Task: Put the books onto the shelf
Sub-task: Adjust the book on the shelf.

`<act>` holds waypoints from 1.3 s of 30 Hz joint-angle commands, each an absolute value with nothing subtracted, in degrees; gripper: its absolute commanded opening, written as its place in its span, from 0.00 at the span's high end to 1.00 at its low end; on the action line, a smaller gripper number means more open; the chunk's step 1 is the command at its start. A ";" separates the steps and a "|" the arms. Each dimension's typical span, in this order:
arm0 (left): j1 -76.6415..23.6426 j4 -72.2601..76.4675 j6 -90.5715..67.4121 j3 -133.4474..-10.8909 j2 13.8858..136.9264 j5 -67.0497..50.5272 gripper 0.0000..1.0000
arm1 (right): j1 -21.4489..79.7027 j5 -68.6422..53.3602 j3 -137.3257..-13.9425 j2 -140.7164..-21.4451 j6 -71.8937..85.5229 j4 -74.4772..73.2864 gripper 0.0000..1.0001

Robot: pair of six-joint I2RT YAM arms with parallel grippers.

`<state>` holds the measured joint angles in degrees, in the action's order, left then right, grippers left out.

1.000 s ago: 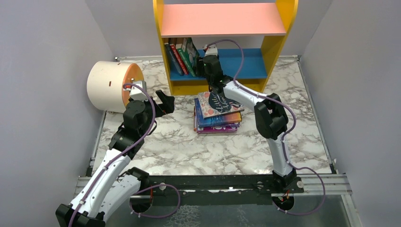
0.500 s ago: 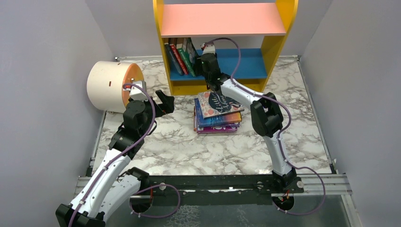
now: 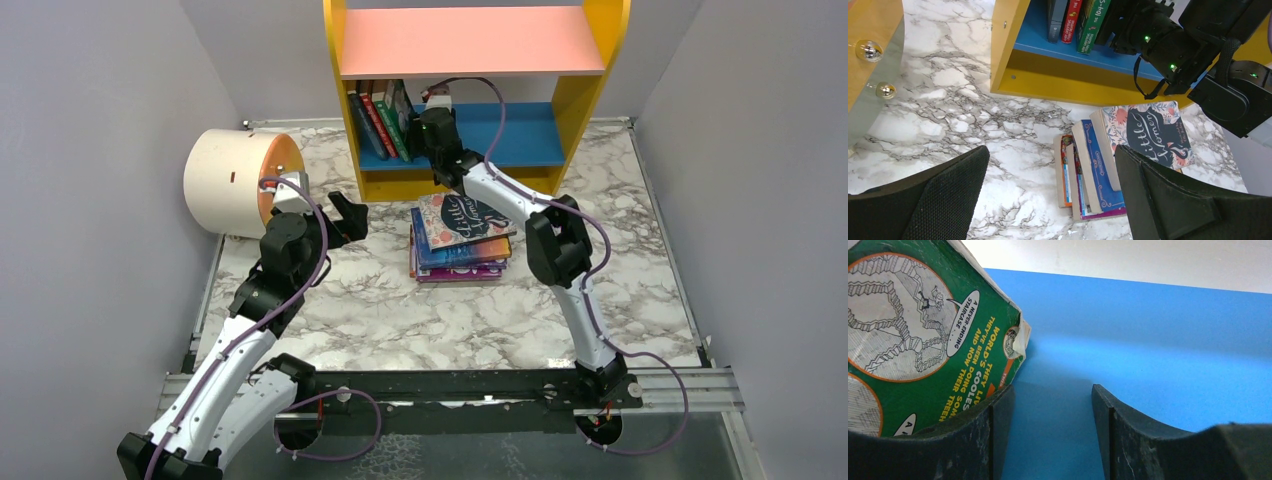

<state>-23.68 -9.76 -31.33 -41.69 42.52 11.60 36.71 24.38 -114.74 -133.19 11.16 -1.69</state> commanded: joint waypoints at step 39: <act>-25.11 6.75 -39.34 -35.68 54.05 -8.81 0.04 | 34.80 27.58 -65.53 -82.86 21.38 -9.42 0.41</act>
<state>-23.92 0.47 -37.26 -36.12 52.60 -3.42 35.86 30.65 -69.84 -86.19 16.19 -3.55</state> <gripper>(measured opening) 0.962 0.582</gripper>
